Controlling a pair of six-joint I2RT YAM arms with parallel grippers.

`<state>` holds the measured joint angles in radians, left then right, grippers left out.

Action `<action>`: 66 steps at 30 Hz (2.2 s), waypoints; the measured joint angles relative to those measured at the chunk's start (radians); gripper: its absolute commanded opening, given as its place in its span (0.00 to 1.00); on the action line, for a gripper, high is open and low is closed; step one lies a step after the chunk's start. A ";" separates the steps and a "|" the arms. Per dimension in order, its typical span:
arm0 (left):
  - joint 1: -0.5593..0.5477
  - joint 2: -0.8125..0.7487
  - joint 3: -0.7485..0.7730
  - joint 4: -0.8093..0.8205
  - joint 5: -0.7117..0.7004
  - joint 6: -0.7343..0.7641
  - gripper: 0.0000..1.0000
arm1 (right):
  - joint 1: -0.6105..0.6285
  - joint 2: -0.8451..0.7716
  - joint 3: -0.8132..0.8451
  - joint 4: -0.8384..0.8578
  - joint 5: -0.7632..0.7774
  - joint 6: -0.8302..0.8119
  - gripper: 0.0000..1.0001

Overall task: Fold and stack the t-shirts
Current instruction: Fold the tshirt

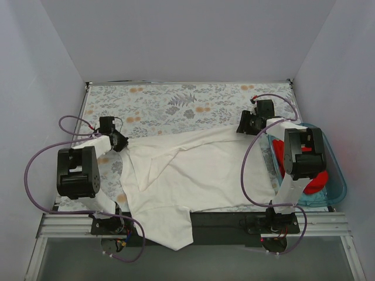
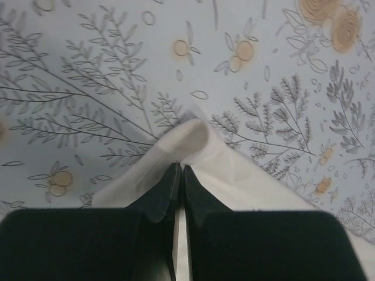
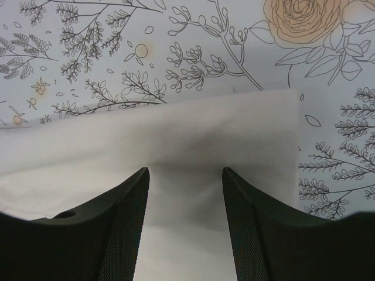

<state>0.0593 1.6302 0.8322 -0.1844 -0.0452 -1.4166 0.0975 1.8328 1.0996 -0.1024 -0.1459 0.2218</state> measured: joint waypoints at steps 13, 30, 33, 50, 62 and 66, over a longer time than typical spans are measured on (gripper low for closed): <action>0.070 0.109 0.123 -0.029 0.013 0.034 0.04 | -0.034 0.021 0.034 0.000 -0.068 0.041 0.57; 0.071 0.300 0.357 -0.030 0.012 0.064 0.25 | -0.064 0.226 0.280 0.018 -0.085 0.082 0.51; 0.069 0.322 0.406 -0.044 0.013 0.079 0.39 | -0.071 0.248 0.327 0.000 -0.081 0.063 0.53; -0.166 -0.153 0.218 -0.129 0.150 0.280 0.73 | -0.016 -0.265 -0.072 -0.016 -0.172 0.053 0.62; -0.198 -0.007 0.099 -0.182 0.225 0.301 0.70 | 0.035 -0.526 -0.321 -0.007 -0.237 0.065 0.73; -0.214 0.005 0.086 -0.185 0.241 0.301 0.65 | 0.050 -0.549 -0.353 -0.002 -0.247 0.068 0.73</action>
<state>-0.1547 1.6348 0.9184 -0.3698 0.1959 -1.1152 0.1471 1.2835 0.7464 -0.1040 -0.3931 0.2897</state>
